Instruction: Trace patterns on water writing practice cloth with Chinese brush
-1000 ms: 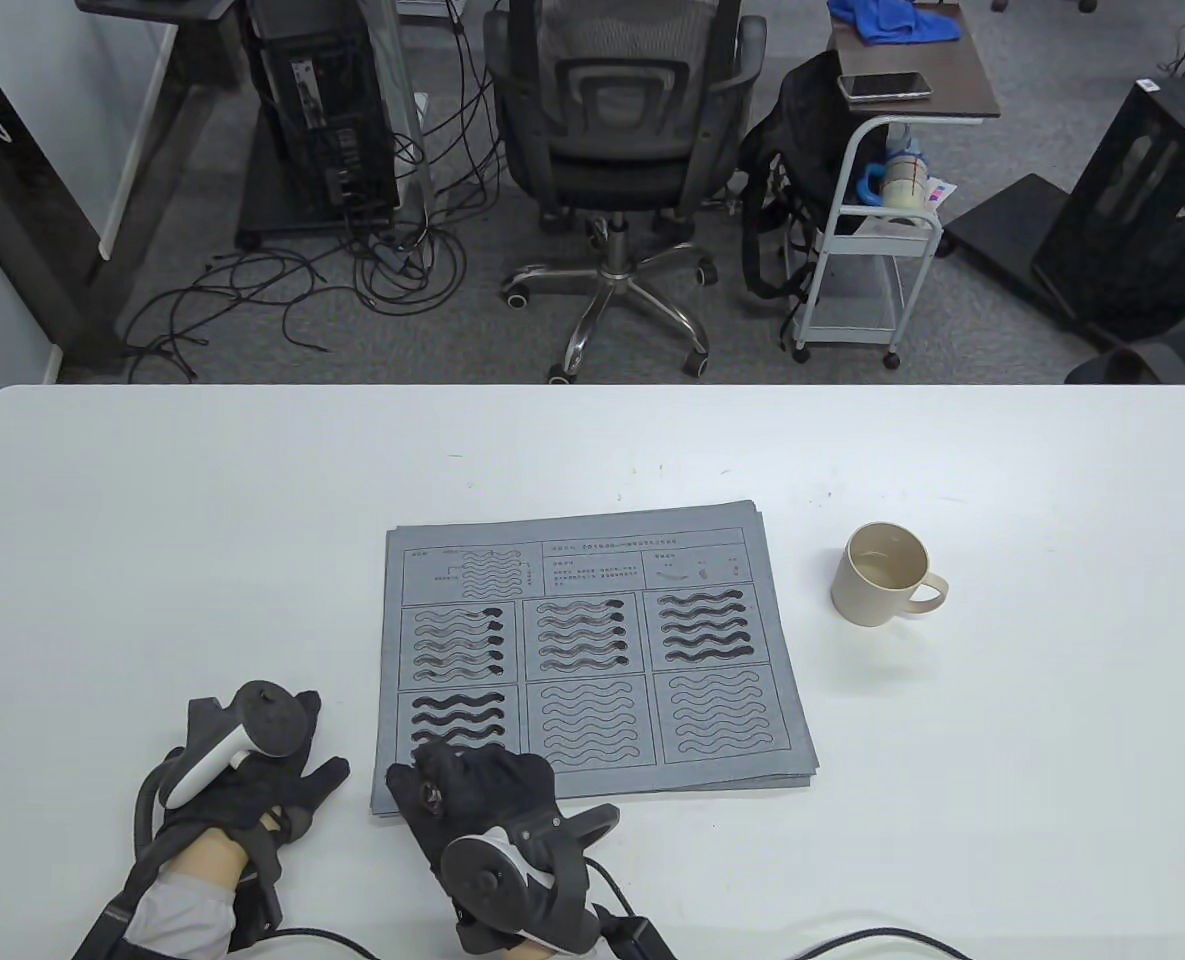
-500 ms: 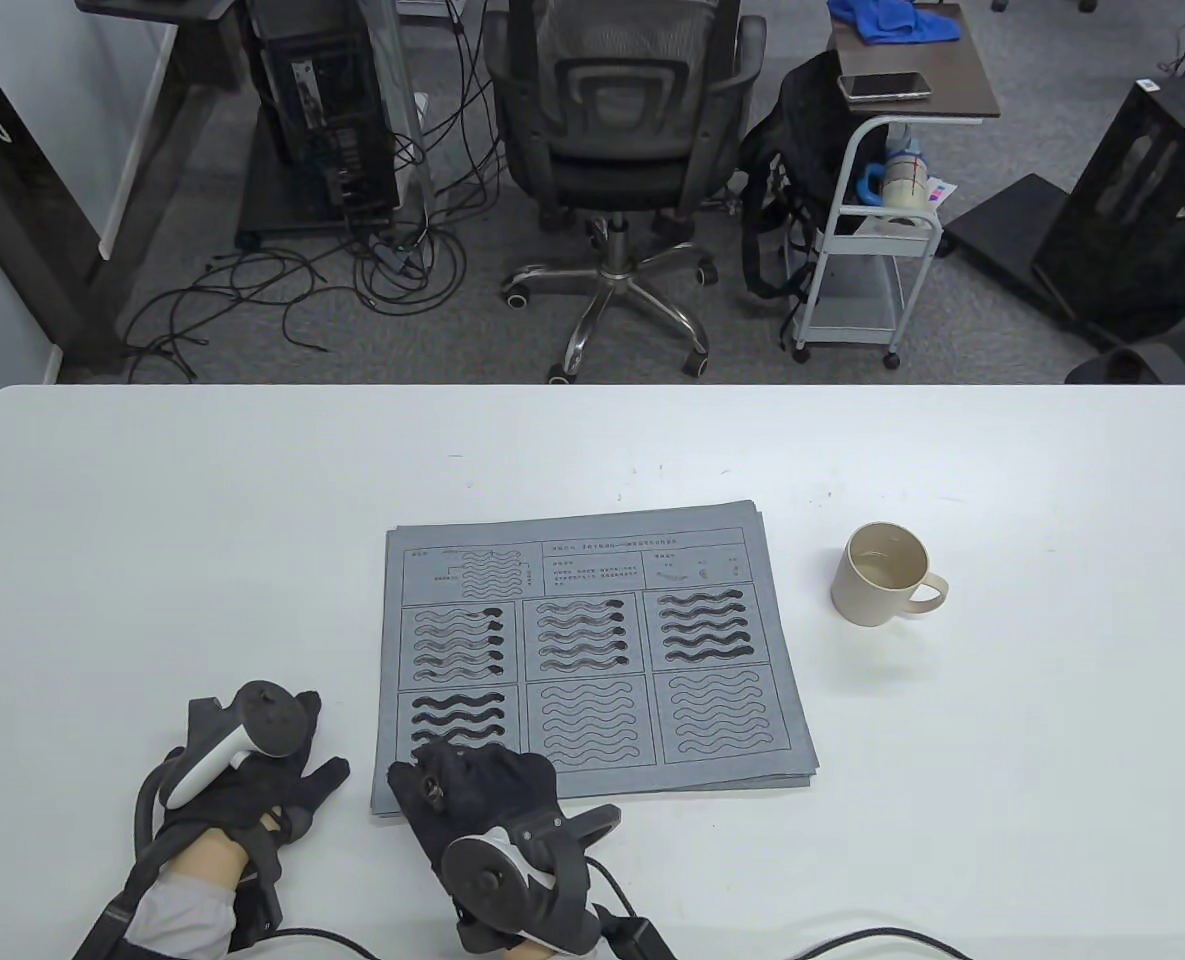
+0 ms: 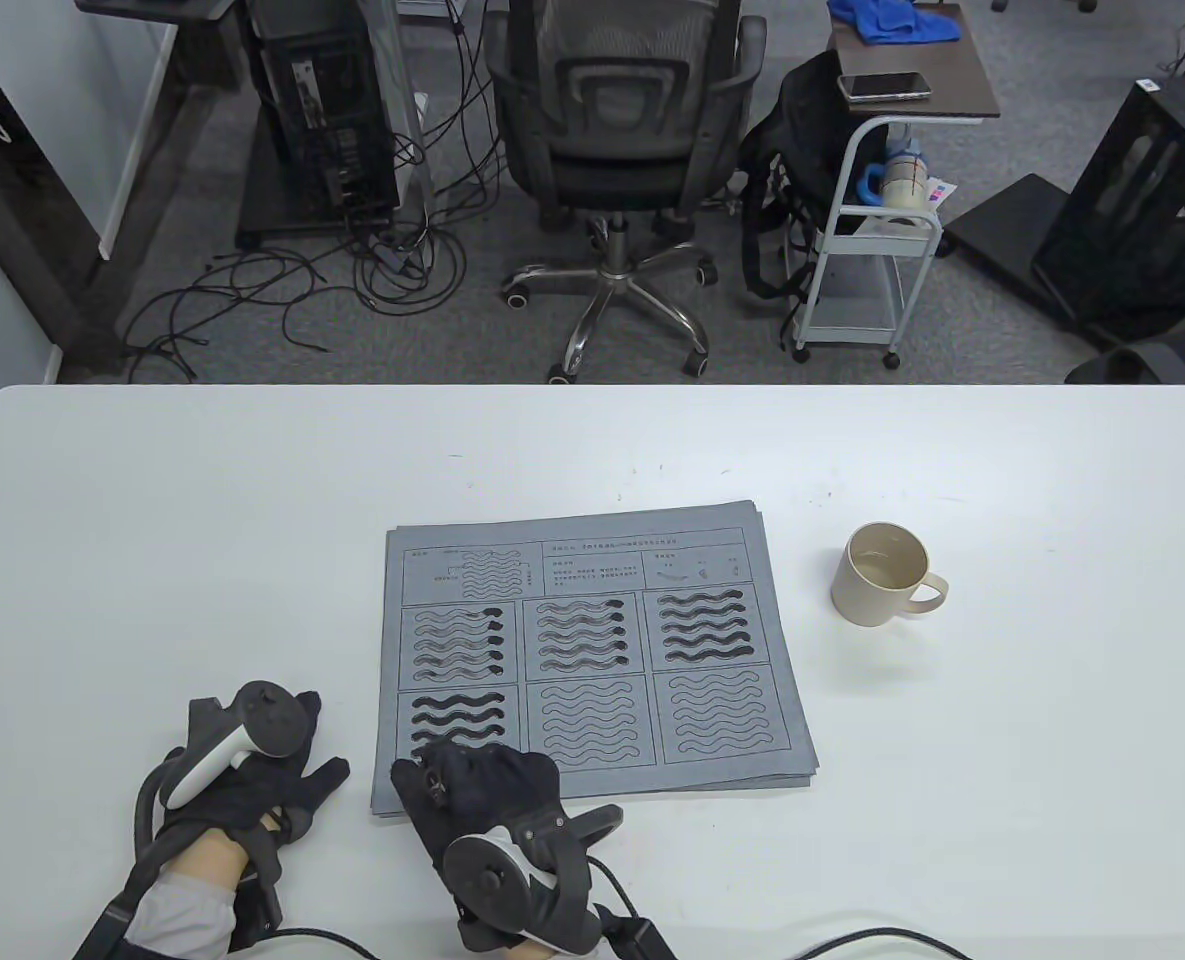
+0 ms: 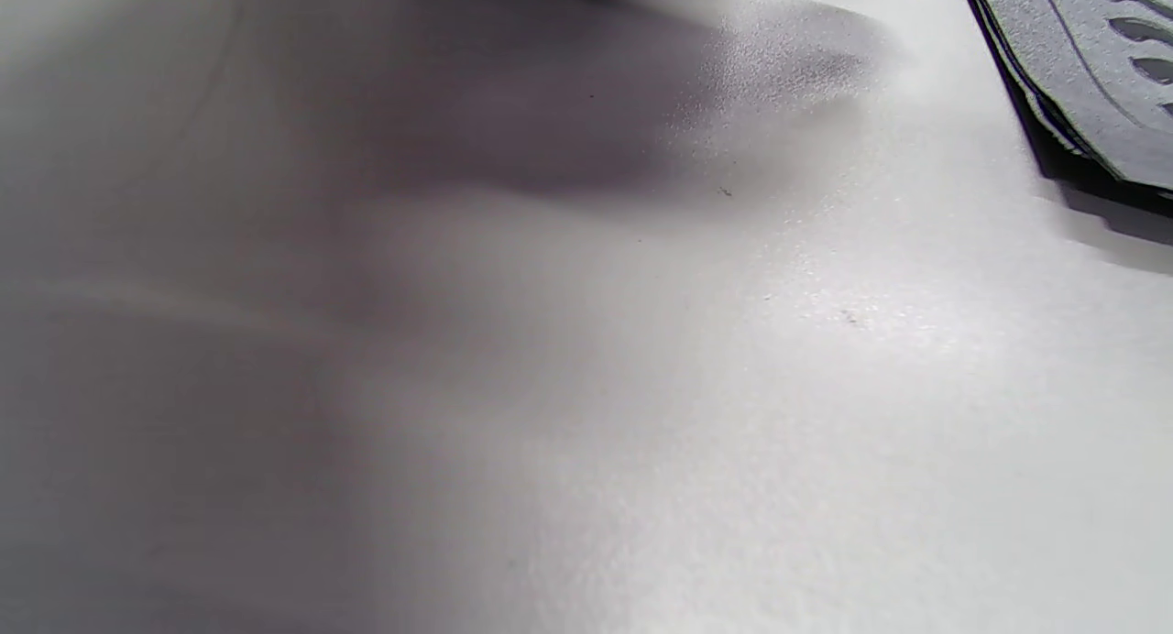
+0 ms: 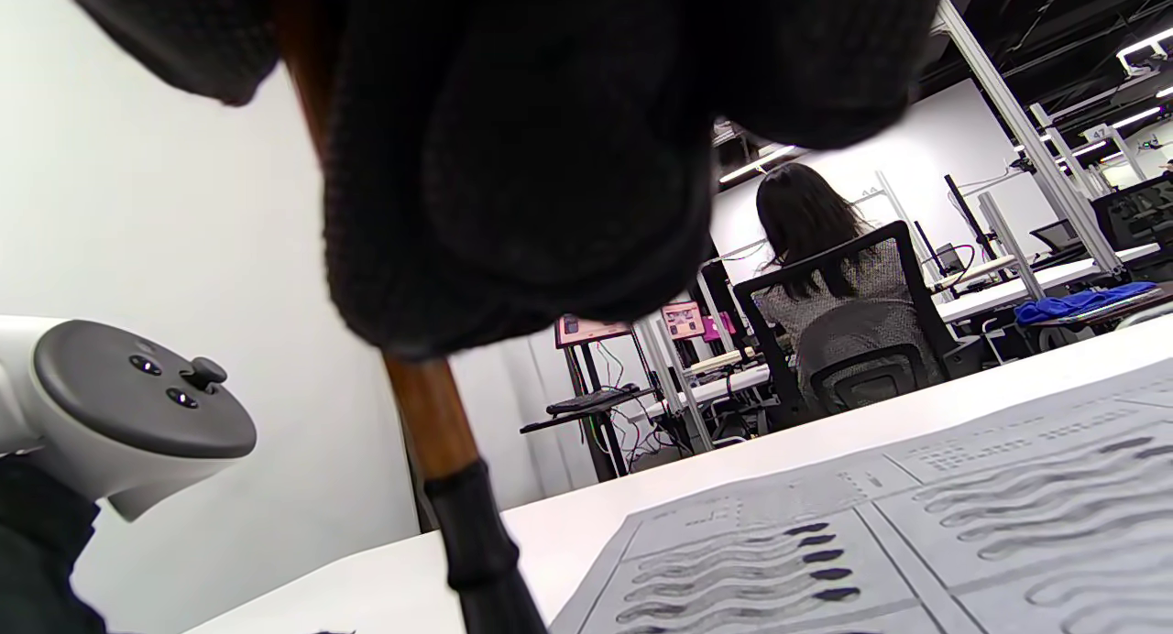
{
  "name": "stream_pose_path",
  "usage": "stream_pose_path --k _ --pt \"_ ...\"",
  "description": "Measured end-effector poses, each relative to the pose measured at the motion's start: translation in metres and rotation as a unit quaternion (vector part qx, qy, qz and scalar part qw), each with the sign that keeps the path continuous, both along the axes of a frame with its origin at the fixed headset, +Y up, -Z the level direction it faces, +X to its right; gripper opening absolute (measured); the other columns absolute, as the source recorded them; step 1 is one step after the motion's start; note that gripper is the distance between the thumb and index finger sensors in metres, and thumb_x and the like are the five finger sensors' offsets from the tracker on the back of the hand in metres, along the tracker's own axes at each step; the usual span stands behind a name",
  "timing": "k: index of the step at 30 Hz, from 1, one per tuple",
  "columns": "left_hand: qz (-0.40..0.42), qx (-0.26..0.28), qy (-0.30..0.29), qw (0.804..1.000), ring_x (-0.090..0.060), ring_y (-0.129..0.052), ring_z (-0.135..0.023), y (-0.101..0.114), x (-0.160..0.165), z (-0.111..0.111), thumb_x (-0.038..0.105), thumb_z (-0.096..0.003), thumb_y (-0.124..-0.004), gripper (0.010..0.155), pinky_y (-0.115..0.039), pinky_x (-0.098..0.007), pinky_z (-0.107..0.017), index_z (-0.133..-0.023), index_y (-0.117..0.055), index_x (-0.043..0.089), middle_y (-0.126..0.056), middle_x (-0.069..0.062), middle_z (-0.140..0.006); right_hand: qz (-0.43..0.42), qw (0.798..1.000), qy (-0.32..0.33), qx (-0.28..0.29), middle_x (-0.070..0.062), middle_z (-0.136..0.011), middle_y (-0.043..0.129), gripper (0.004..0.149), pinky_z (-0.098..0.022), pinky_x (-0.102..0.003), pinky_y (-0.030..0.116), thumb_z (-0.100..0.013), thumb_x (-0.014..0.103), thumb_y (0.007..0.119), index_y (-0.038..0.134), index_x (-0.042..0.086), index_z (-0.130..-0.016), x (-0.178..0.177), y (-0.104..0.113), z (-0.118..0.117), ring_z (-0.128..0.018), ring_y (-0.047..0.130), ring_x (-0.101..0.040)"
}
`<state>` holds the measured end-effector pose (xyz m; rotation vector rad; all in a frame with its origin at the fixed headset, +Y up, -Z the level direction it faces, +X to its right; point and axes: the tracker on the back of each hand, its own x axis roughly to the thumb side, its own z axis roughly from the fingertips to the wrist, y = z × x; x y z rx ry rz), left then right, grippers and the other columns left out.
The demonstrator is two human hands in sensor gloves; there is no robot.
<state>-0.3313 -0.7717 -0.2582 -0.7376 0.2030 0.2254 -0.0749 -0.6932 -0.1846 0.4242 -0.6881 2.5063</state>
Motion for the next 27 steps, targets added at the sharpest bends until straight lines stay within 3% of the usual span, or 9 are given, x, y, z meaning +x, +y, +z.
stream_pose_path --k 27 --pt "0.0 0.0 0.0 1.0 -0.038 0.004 -0.104 -0.0005 0.0001 -0.0003 0.065 -0.0537 -0.052 0.079 -0.007 -0.077 -0.066 -0.108 -0.001 0.041 -0.001 -0.01 -0.12 0.0 1.0 -0.014 0.008 -0.006 -0.043 0.11 0.044 -0.037 -0.045 0.082 -0.052 0.049 0.079 0.095 0.011 -0.067 0.004 0.0004 -0.0014 -0.03 0.104 -0.019"
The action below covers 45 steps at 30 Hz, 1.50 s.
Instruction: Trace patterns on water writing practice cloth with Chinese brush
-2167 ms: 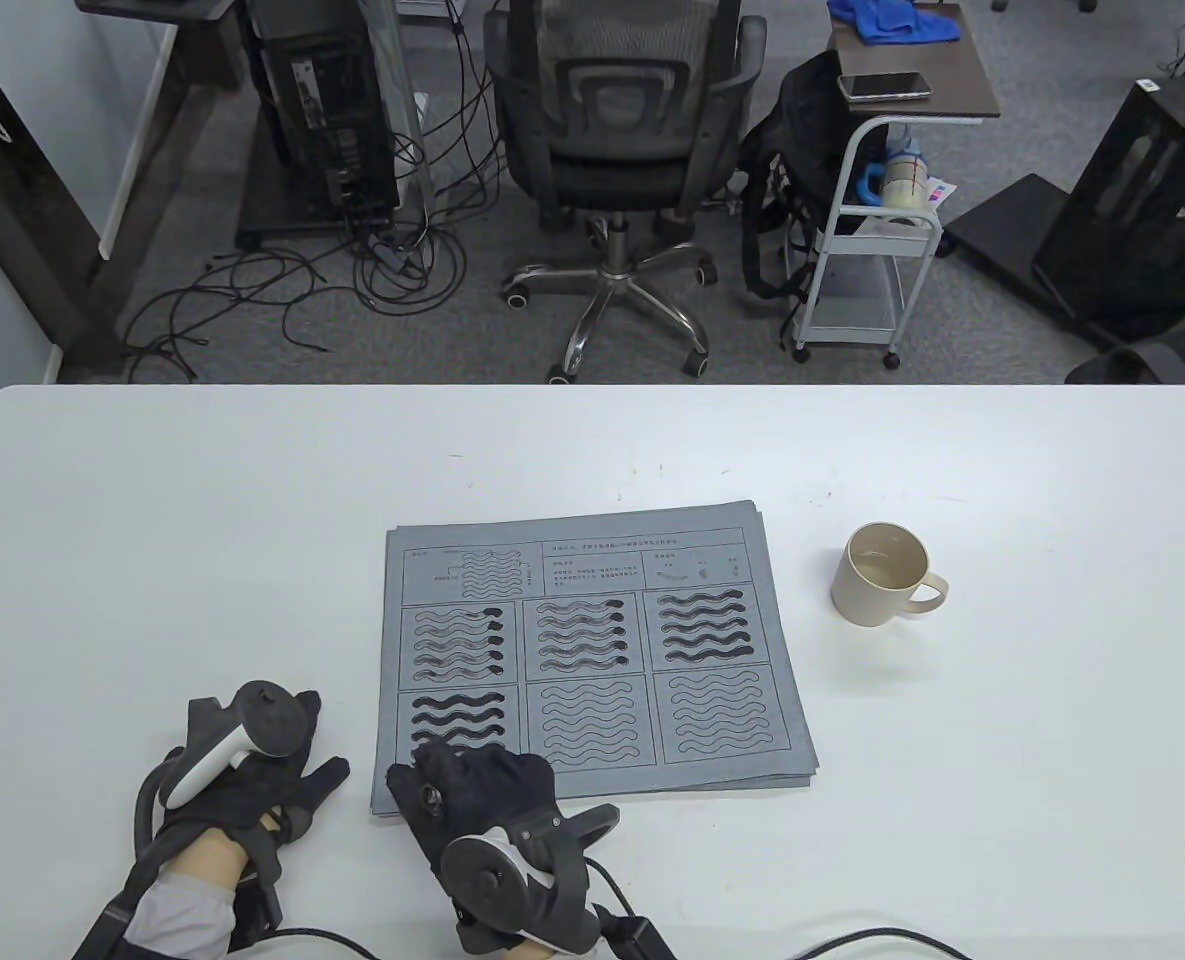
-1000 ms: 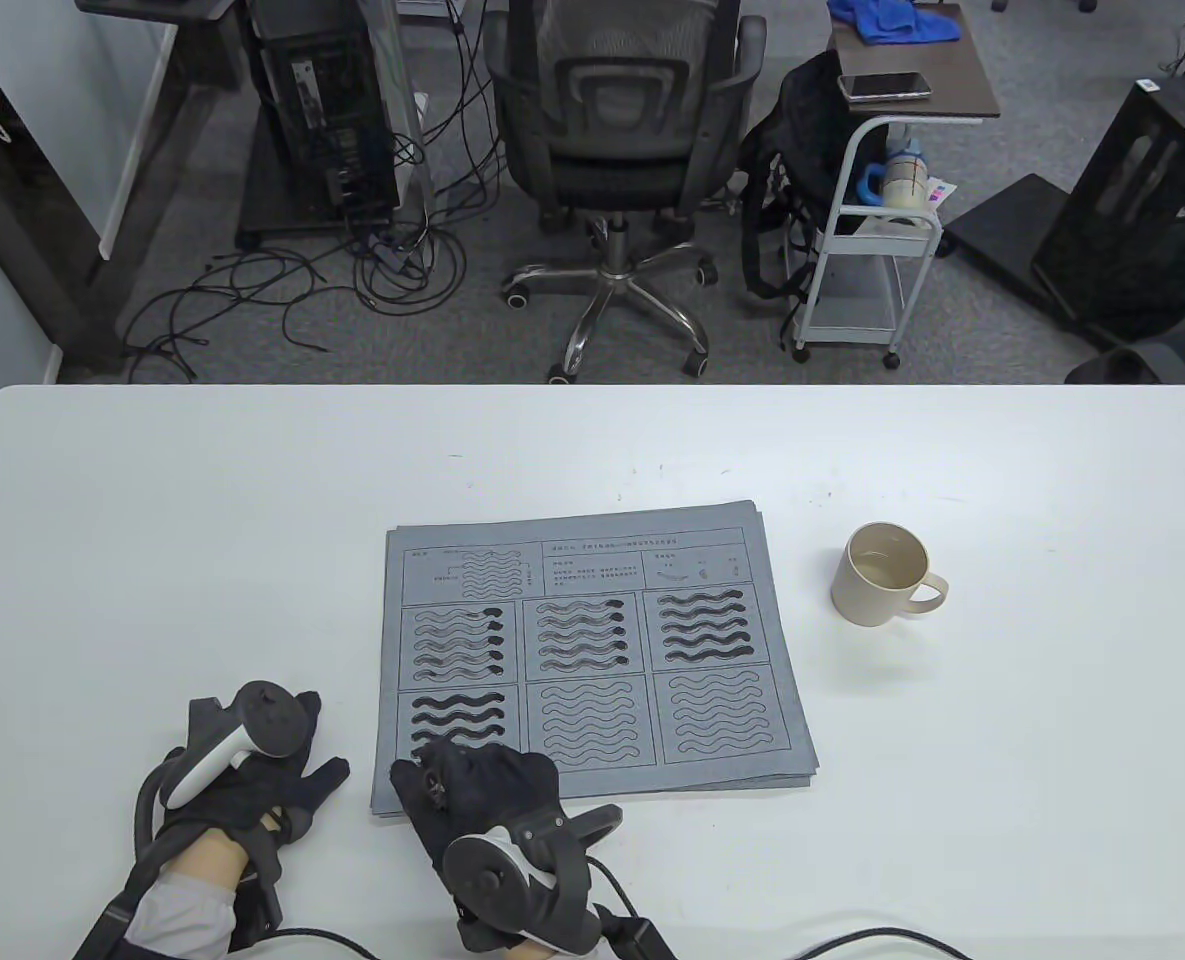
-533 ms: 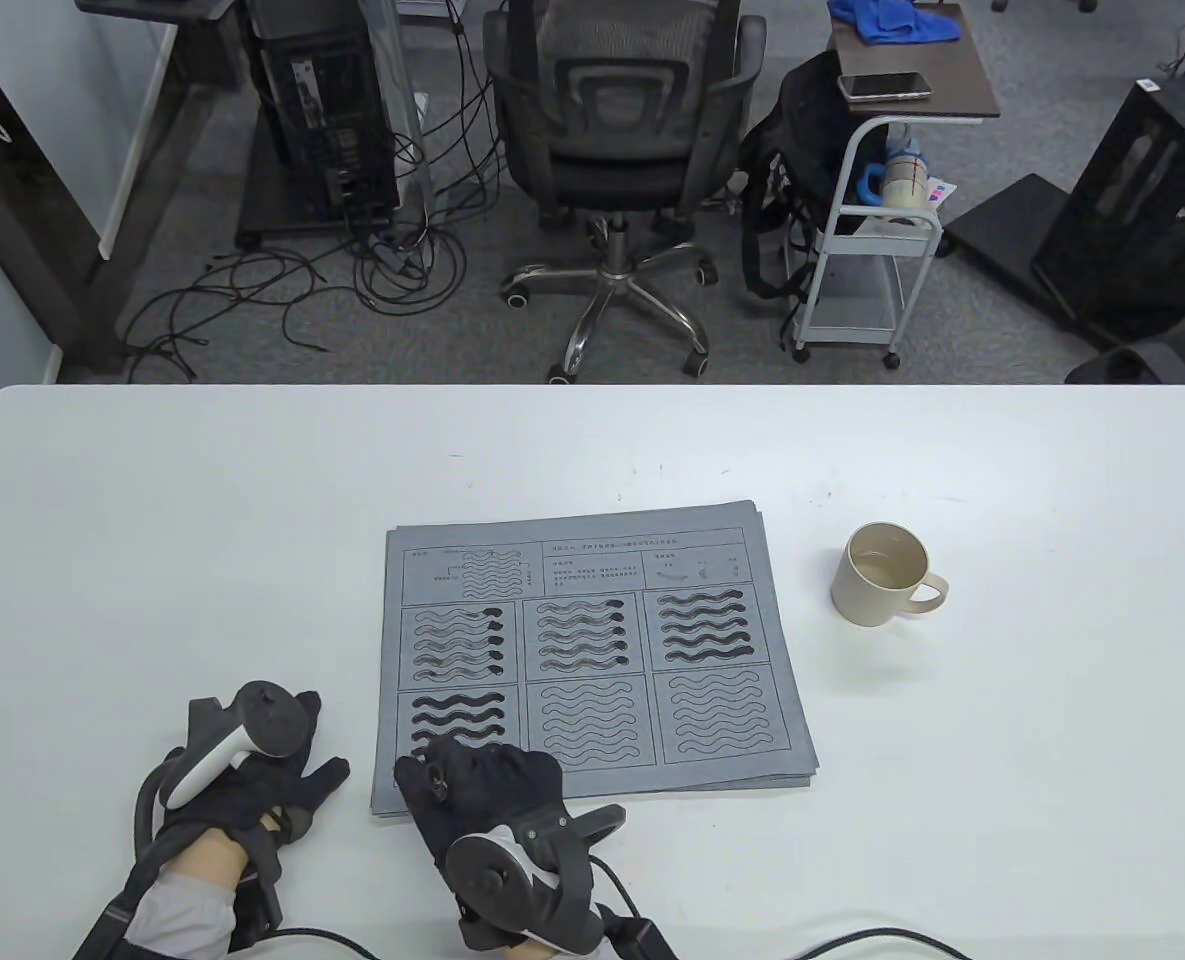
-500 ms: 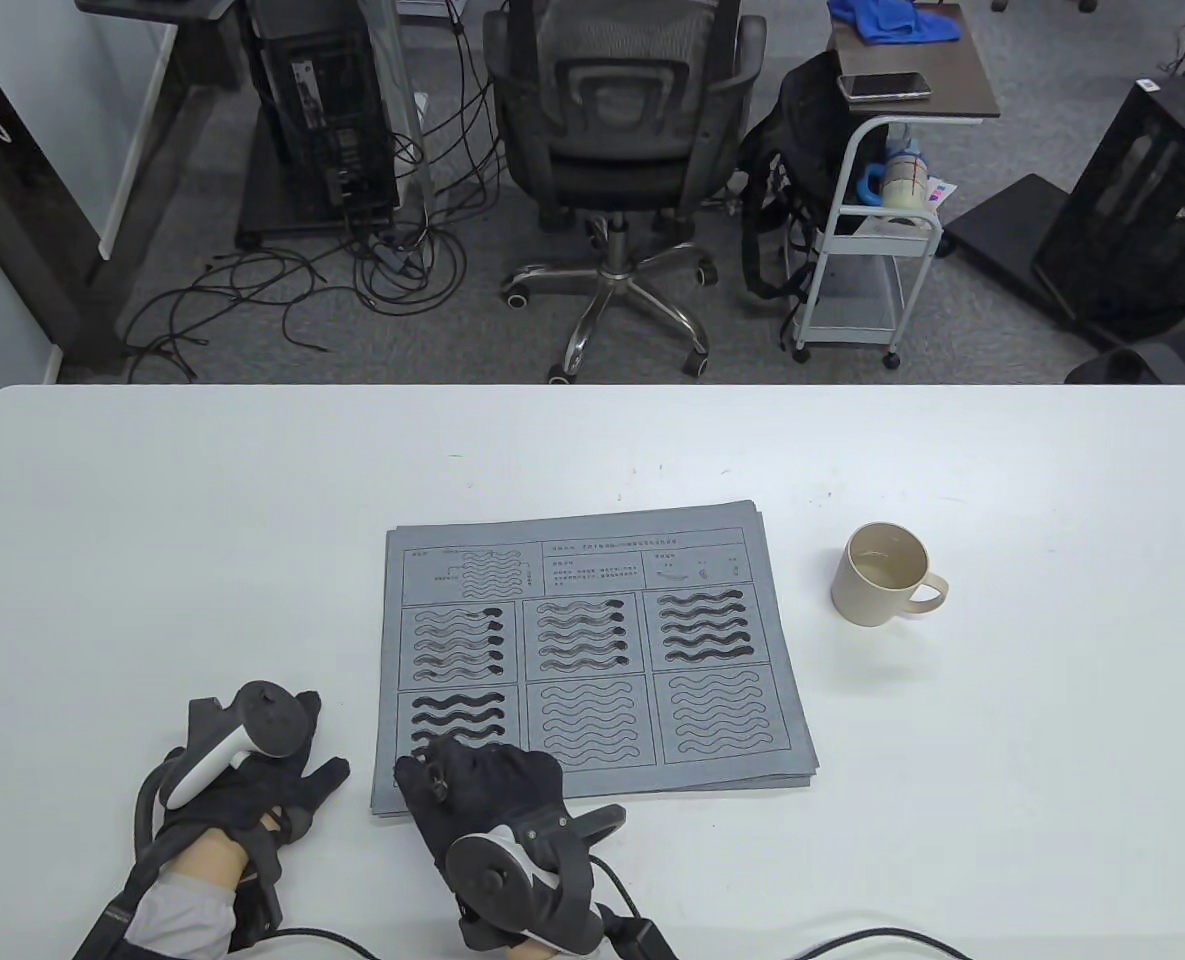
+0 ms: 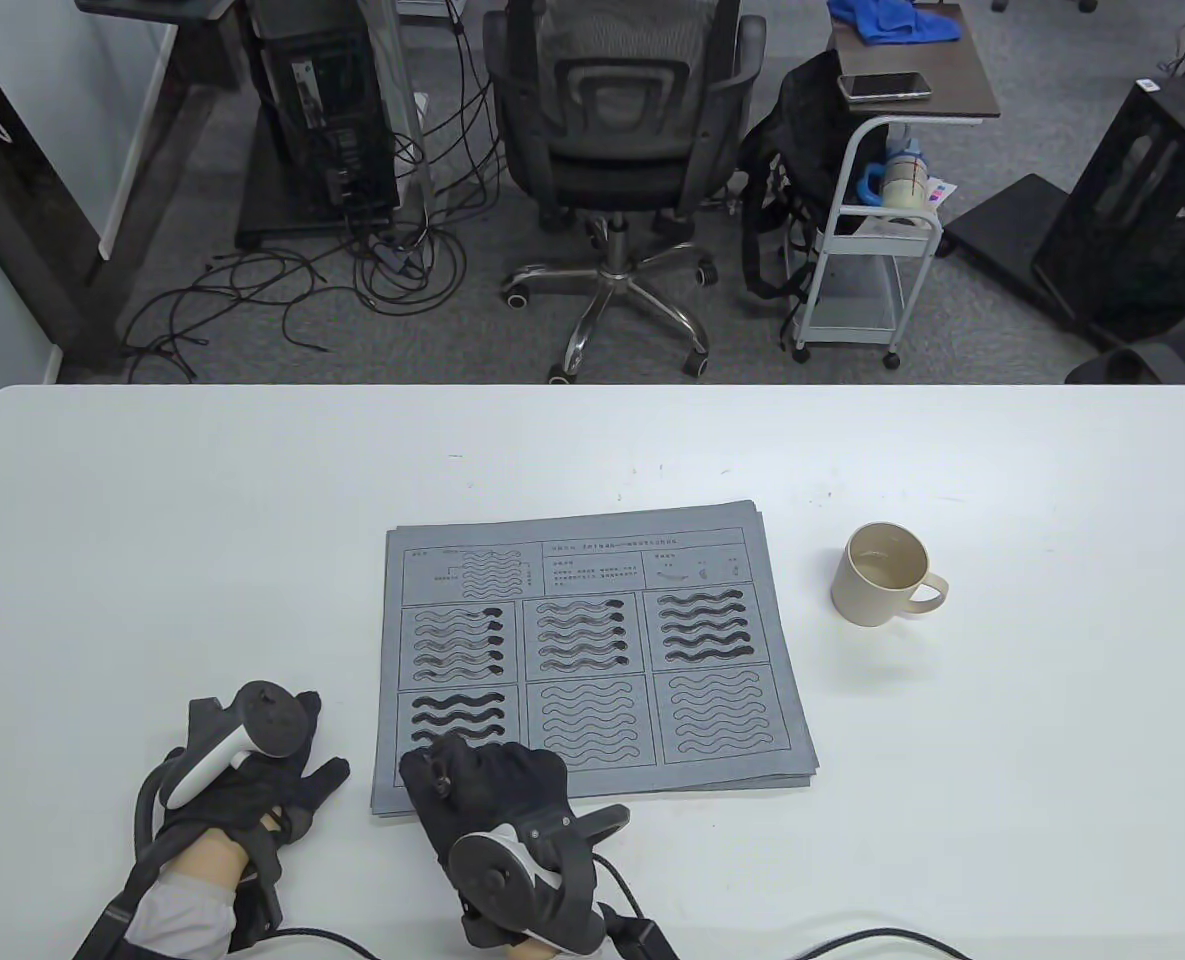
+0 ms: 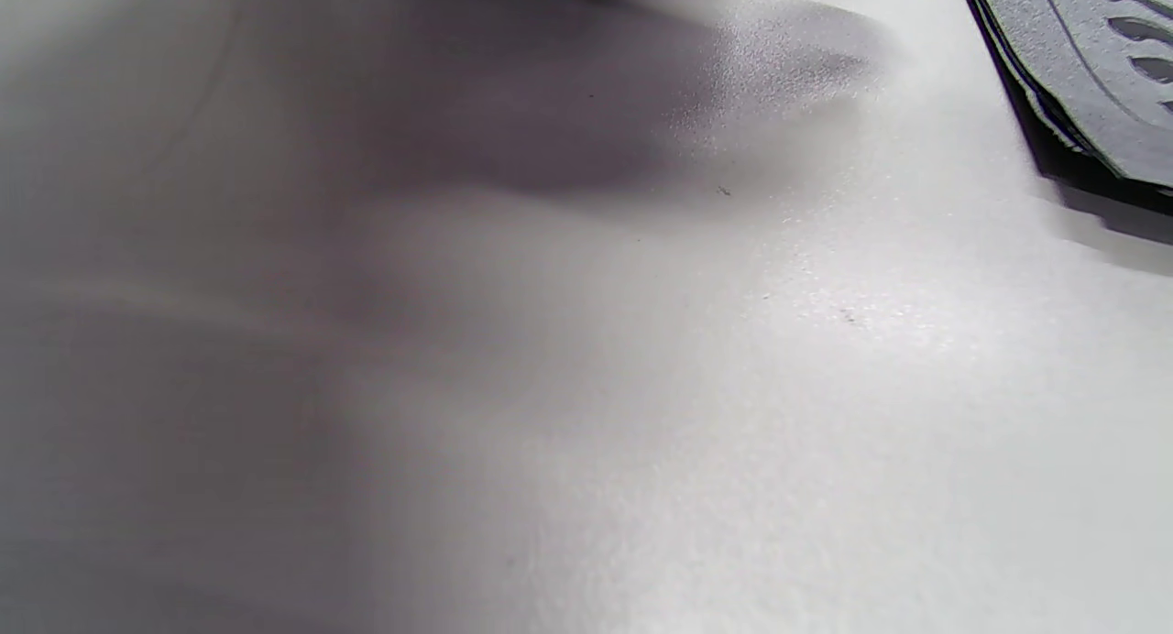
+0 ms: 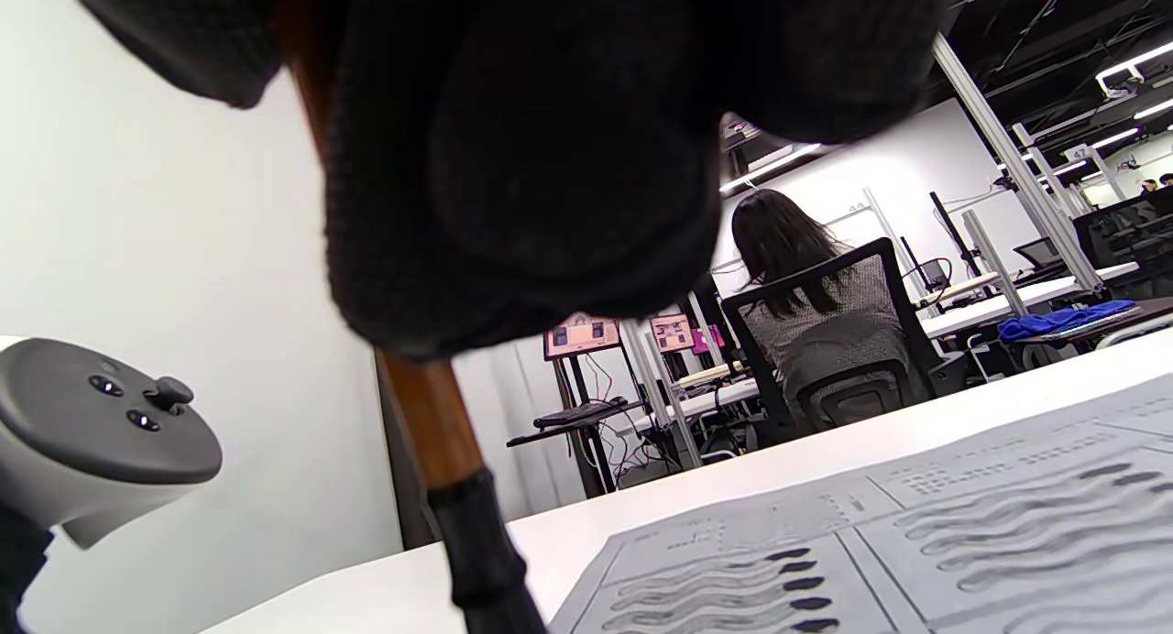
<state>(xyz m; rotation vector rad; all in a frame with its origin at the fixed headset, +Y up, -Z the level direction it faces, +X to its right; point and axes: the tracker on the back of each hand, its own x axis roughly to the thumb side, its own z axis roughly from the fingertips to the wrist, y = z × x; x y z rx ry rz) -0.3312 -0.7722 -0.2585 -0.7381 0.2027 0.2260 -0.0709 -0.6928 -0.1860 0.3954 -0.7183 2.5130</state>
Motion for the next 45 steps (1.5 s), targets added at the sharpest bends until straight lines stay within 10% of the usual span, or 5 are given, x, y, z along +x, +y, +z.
stream_pose_path --k 45 --pt "-0.001 -0.001 -0.001 1.0 -0.038 0.004 -0.104 -0.0007 0.0 0.0003 0.066 -0.0537 -0.052 0.079 -0.007 -0.077 -0.066 -0.108 -0.001 0.041 -0.001 -0.01 -0.12 0.014 0.999 -0.031 0.018 -0.006 -0.039 0.111 0.045 -0.033 -0.045 0.083 -0.051 0.05 0.079 0.097 0.01 -0.064 0.0036 0.0017 -0.0004 -0.027 0.104 -0.018"
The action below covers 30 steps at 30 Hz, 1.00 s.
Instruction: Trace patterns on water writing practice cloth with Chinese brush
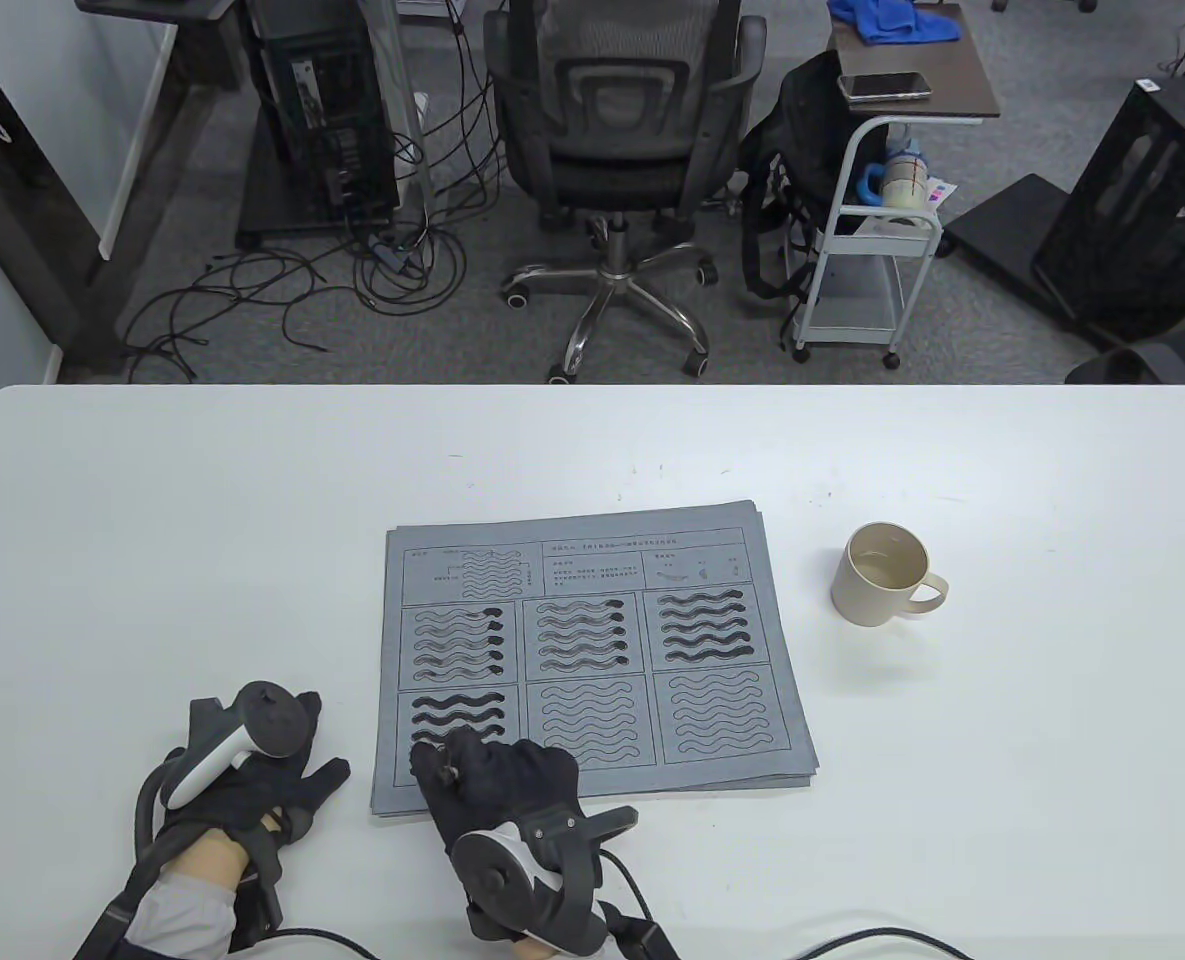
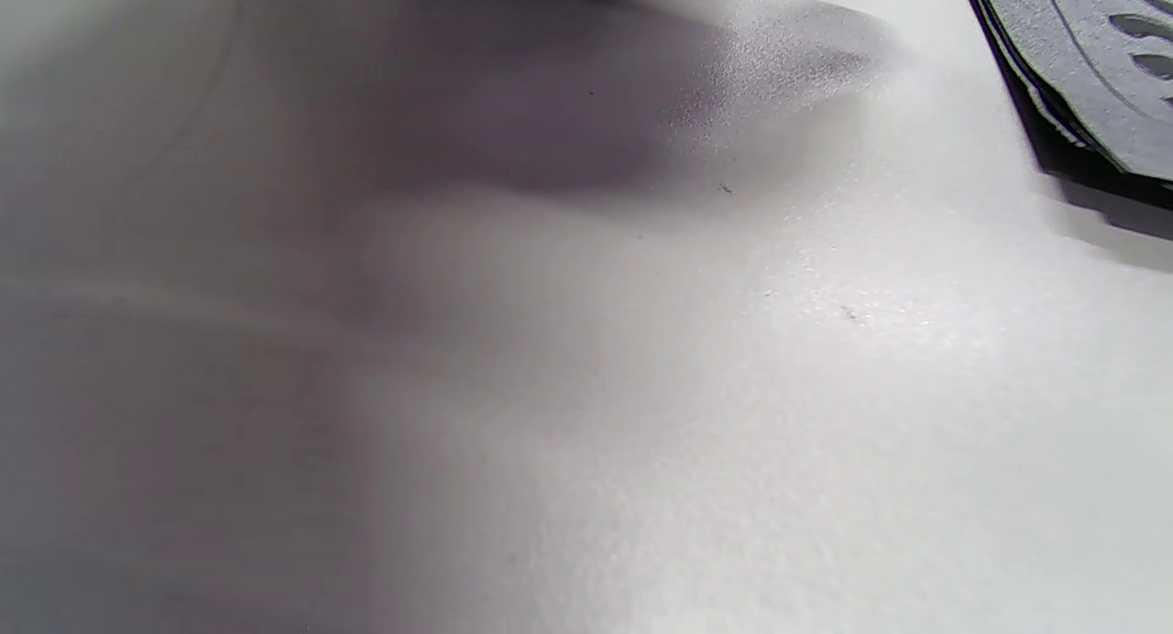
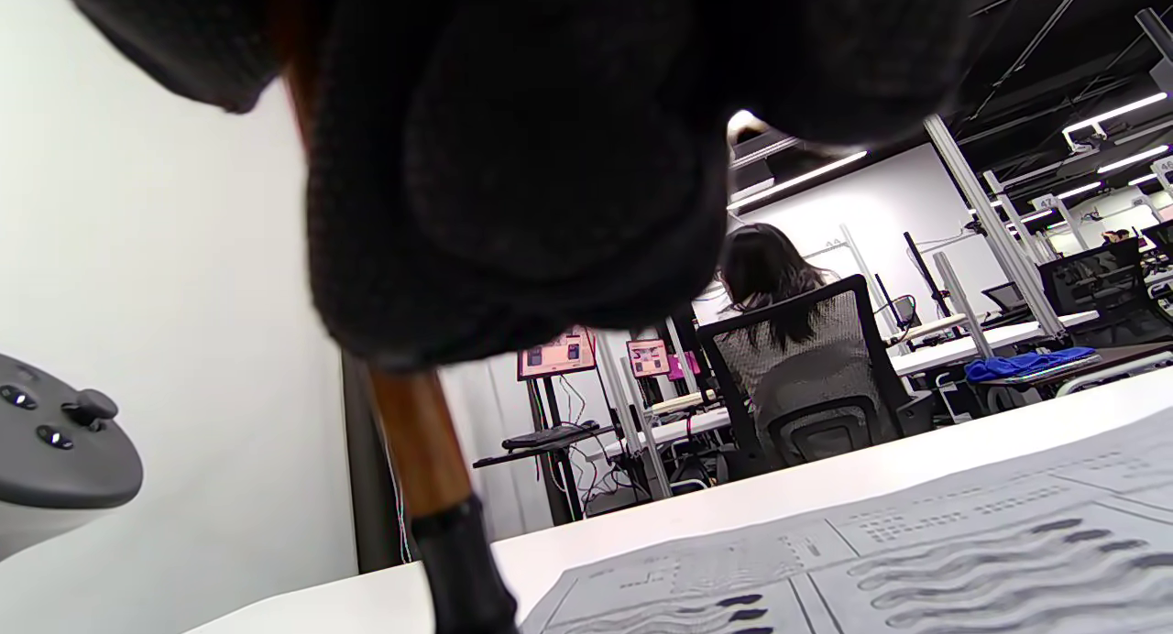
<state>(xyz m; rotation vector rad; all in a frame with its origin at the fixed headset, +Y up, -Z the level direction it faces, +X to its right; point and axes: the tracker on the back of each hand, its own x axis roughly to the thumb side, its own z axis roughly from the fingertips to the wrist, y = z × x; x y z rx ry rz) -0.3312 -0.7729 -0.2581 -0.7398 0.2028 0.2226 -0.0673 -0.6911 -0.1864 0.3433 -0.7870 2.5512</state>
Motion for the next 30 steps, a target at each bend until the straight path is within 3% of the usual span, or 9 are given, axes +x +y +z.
stream_pose_path --k 30 --pt "0.0 -0.001 0.0 1.0 -0.038 0.004 -0.104 -0.0004 0.0001 0.0 0.066 -0.0537 -0.052 0.078 -0.007 -0.077 -0.066 -0.109 -0.002 0.04 -0.001 -0.01 -0.119 0.003 1.0 -0.018 0.007 -0.006 -0.037 0.111 0.046 -0.032 -0.045 0.083 -0.052 0.049 0.08 0.098 0.009 -0.062 0.0019 0.0012 0.0004 -0.024 0.104 -0.018"
